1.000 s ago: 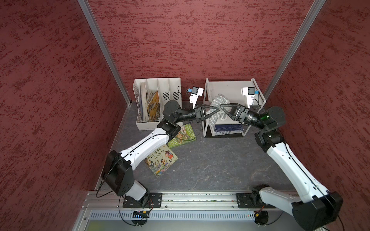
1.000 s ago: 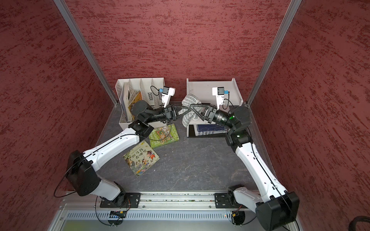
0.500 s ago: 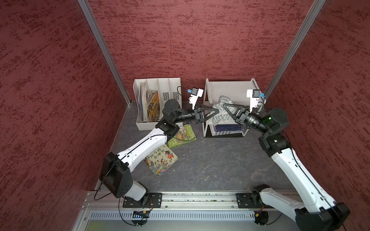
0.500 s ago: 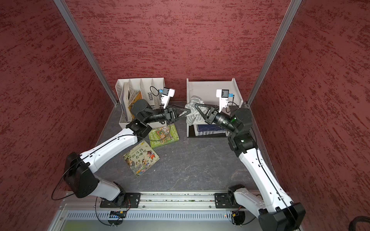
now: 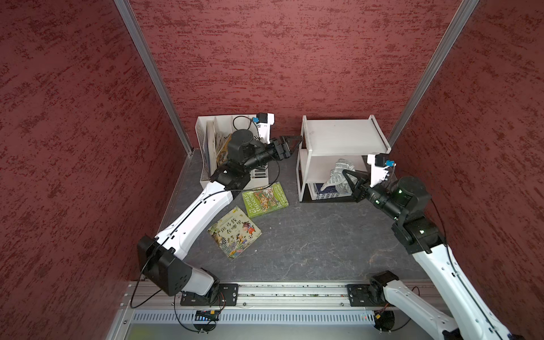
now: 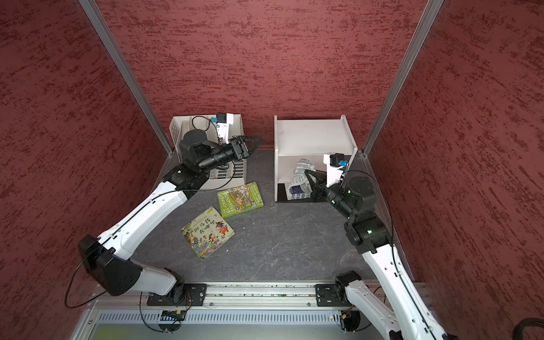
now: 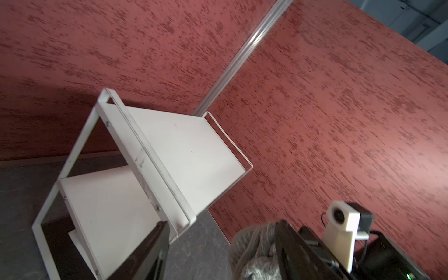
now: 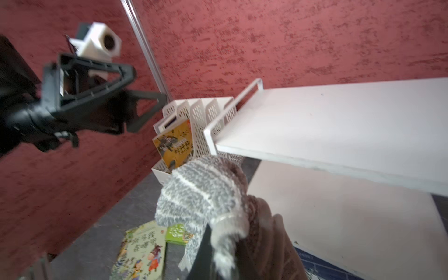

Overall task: Wipe the bookshelf clean with a cloth
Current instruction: Hold the shelf at the center of the board.

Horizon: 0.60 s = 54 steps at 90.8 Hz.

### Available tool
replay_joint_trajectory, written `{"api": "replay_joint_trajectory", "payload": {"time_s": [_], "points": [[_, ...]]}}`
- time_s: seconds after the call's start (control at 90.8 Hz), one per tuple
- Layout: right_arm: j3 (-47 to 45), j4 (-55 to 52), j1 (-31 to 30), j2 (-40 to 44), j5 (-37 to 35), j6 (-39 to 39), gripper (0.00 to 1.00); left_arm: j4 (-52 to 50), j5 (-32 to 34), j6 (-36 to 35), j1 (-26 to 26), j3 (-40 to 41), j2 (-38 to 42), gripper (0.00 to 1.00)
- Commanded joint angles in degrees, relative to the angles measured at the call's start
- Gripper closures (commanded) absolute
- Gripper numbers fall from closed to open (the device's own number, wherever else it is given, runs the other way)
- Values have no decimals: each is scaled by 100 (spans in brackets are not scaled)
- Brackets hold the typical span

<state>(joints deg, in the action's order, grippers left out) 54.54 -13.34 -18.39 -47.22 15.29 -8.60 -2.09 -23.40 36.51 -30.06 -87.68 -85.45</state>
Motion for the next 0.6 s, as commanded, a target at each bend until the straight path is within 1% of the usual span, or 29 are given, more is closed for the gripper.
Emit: {"api": "replay_joint_trajectory", "payload": {"time_s": [0.0,0.066,0.176,0.275,0.342,0.485,0.584], "points": [[-468,507,-65,-48,-889,648,100,-1048,840,-194,-102,-705,-621,31],[-829,1096,-66,-120,-947,739,100,-1275,875,-172,-179,-1218,-1058,31],[-1326,2369,-65,-385,-1031,758,100,-1638,1043,-188,-309,-1984,-1687,31],[-1475,2885,-62,-784,-1085,758,100,-2018,1209,-195,-398,-2558,-2124,31],[-1503,3115,-63,-1068,-1093,787,100,-2087,1238,-182,-427,-2768,-2334,31],[-1637,3692,-74,-1544,-1219,968,100,-2071,1230,-142,-446,-2910,-2533,40],[-1719,3990,-69,-1798,-1258,1153,100,-2099,1266,-176,-456,-2917,-2571,43]]}}
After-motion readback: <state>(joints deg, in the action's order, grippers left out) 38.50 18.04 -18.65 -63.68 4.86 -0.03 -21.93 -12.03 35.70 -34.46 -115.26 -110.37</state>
